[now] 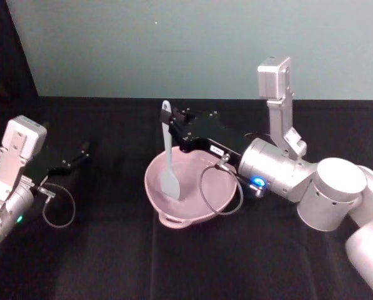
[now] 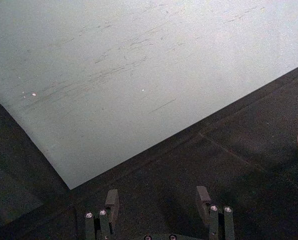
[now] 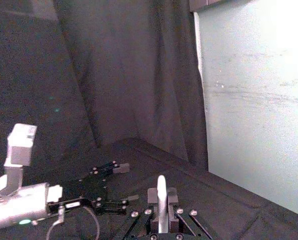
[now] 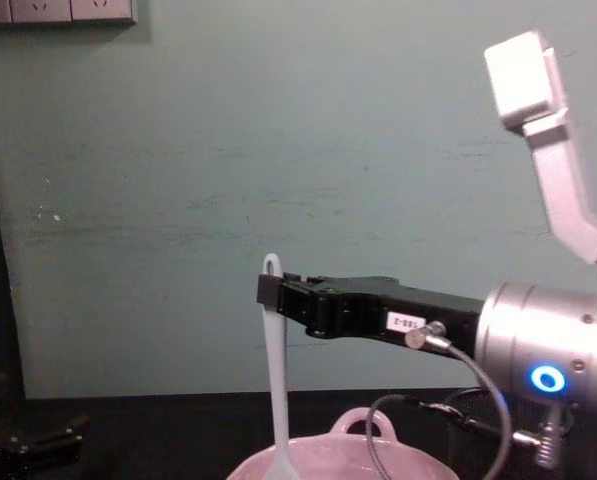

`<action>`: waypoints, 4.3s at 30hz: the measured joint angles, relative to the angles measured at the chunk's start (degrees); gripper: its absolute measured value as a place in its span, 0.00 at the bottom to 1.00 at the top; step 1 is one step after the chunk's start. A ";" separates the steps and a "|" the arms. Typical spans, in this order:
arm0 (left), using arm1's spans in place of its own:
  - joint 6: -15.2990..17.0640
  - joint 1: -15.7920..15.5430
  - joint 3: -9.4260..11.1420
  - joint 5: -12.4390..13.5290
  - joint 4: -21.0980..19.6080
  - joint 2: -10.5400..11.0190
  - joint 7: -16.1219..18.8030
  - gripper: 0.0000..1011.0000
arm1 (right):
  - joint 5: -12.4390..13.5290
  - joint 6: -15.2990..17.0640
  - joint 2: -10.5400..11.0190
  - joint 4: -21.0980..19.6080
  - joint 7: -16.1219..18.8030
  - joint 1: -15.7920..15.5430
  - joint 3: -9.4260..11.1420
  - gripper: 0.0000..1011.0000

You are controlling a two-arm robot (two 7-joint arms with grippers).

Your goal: Use the one hand to pick up the spoon and stir the clear water in the bowl.

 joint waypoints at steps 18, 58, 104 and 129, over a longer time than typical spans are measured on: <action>0.00 0.00 0.00 0.00 0.00 0.00 0.00 1.00 | -1.74 -2.38 -2.72 9.47 -1.09 3.85 4.77 0.11; 0.00 0.00 0.00 0.00 0.00 0.00 0.00 1.00 | -0.62 -2.29 -5.90 9.90 2.14 3.82 2.14 0.11; 0.00 0.00 0.00 0.00 0.00 0.00 0.00 1.00 | -1.18 -0.61 -4.49 4.72 0.45 0.55 3.27 0.11; 0.00 0.00 0.00 0.00 0.00 0.00 0.00 1.00 | -1.90 -0.50 -3.55 9.62 -1.32 3.88 6.48 0.11</action>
